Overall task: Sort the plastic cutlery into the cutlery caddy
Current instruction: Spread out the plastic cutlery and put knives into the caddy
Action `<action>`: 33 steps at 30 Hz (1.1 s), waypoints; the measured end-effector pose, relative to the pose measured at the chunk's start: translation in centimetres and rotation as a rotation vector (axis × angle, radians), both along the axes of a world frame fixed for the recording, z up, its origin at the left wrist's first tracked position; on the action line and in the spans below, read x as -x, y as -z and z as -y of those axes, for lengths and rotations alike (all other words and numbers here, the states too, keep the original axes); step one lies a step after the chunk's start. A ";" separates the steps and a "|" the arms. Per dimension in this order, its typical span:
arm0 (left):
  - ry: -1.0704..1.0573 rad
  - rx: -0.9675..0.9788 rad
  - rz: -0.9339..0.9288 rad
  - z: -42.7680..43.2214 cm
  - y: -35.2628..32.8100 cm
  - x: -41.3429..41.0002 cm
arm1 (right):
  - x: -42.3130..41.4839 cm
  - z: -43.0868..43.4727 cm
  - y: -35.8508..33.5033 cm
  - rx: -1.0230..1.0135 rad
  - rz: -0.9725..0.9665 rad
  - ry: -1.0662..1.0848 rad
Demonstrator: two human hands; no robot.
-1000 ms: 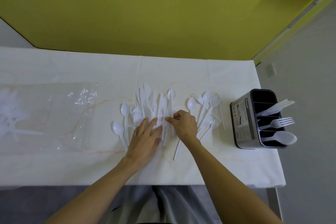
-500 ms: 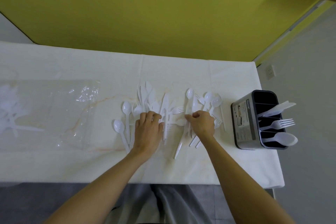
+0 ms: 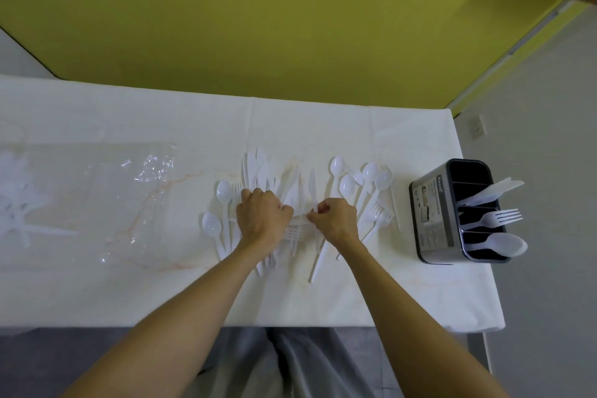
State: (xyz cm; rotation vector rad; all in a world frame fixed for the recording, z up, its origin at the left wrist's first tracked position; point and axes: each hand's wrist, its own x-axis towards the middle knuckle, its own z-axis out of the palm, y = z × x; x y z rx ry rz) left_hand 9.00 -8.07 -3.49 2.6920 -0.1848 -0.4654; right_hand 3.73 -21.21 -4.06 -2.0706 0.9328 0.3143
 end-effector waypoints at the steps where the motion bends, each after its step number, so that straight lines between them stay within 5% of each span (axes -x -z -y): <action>1: -0.059 0.081 -0.017 -0.4 0.1 0.0 | -0.2 -0.2 0.1 0.002 -0.016 -0.004; 6: -0.344 0.422 -0.111 -2.6 -0.6 0.3 | -1.0 -2.1 0.7 0.059 -0.033 -0.019; 14: -0.392 0.449 -0.164 -4.3 -0.9 0.8 | -2.2 -0.6 0.6 0.244 -0.090 0.014; 33: -0.395 0.565 -0.370 -4.0 -1.3 0.0 | -1.1 2.7 -2.2 -0.234 0.000 -0.040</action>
